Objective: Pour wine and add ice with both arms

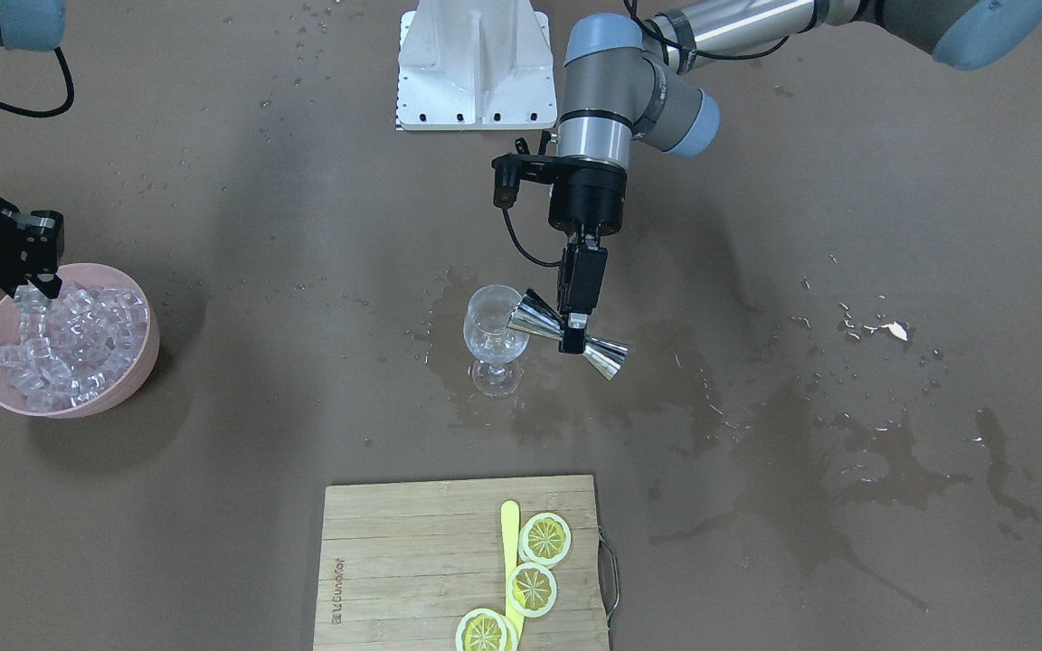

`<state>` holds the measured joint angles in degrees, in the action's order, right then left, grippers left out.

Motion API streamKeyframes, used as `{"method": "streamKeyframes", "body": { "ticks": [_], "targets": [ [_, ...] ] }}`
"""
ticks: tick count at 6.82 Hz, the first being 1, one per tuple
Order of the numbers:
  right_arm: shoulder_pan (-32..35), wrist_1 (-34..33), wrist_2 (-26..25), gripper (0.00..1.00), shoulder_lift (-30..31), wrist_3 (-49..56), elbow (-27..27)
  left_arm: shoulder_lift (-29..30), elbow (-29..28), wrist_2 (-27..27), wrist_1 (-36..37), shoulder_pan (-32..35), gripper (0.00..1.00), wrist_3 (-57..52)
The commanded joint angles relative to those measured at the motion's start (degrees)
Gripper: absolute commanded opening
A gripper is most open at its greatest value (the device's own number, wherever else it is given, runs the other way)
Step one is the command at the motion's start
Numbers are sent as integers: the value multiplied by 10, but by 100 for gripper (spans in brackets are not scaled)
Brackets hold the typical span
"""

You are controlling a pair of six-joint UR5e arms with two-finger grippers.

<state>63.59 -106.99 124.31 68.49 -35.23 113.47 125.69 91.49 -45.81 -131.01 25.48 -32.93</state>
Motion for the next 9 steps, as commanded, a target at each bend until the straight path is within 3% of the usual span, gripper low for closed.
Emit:
{"method": "streamKeyframes", "body": {
  "ticks": [1, 4, 9],
  "targets": [
    [-5, -53, 1, 25, -45, -3, -4, 6, -4, 9, 7, 0, 0, -33],
    [-20, -63, 1, 25, -80, -33, -11, 10, -3, 21, 7, -1, 0, -88],
    [-43, -64, 1, 25, -183, -92, -89, 15, -5, 50, 7, -9, 0, -144]
  ]
}}
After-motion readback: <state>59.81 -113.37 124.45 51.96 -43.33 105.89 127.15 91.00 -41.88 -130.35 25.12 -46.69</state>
